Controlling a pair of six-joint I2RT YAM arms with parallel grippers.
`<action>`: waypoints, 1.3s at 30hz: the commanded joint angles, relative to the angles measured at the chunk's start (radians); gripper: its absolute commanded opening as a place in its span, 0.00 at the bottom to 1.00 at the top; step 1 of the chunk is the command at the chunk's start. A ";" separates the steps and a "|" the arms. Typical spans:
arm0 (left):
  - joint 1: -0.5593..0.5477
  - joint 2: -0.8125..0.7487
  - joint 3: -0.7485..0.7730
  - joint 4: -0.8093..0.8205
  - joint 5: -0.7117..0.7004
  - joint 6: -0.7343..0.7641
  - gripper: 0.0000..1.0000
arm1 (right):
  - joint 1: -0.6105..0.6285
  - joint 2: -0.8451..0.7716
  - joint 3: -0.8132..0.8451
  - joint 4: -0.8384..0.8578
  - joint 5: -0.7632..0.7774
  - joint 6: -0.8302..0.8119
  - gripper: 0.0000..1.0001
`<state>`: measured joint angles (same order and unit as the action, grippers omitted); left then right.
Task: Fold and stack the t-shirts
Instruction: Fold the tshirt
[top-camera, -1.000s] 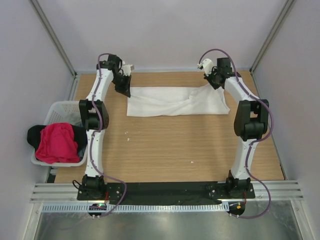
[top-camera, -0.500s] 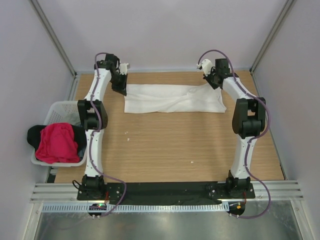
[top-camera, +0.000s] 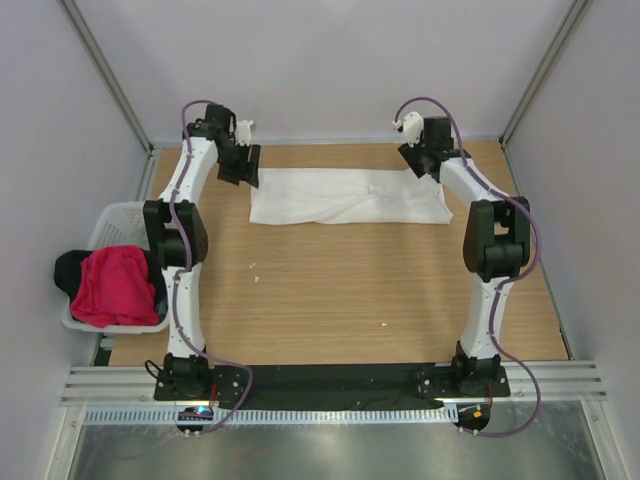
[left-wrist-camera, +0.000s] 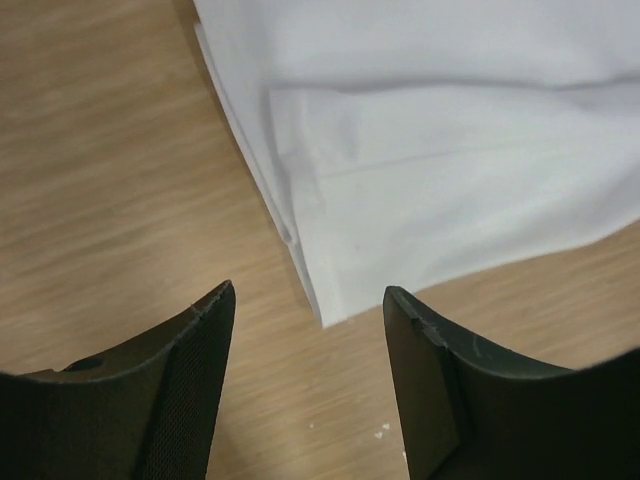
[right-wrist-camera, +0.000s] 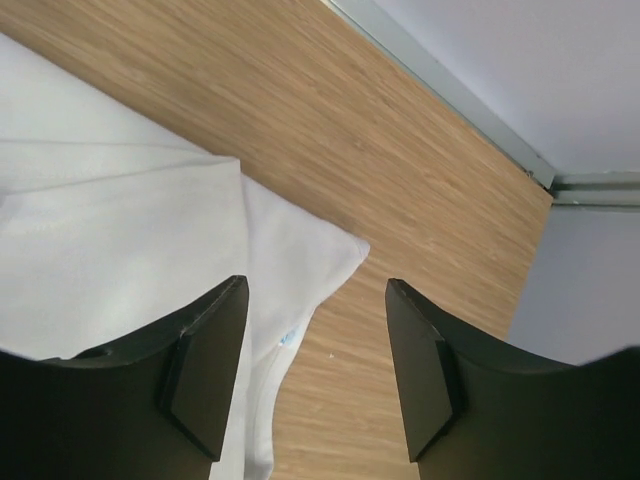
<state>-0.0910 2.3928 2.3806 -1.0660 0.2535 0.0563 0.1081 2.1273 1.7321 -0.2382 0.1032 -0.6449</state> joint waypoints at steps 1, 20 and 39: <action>-0.016 -0.173 -0.228 0.182 0.075 0.019 0.63 | 0.013 -0.171 -0.069 0.030 0.030 0.083 0.64; -0.107 0.034 -0.187 0.113 -0.045 0.025 0.61 | -0.021 -0.043 -0.048 -0.237 -0.263 0.464 0.65; -0.184 -0.217 -0.642 0.103 -0.111 0.043 0.55 | -0.028 0.183 0.144 -0.315 -0.254 0.488 0.64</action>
<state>-0.2398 2.2467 1.8263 -0.9276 0.1516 0.0917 0.0784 2.2669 1.7992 -0.5251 -0.1738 -0.1650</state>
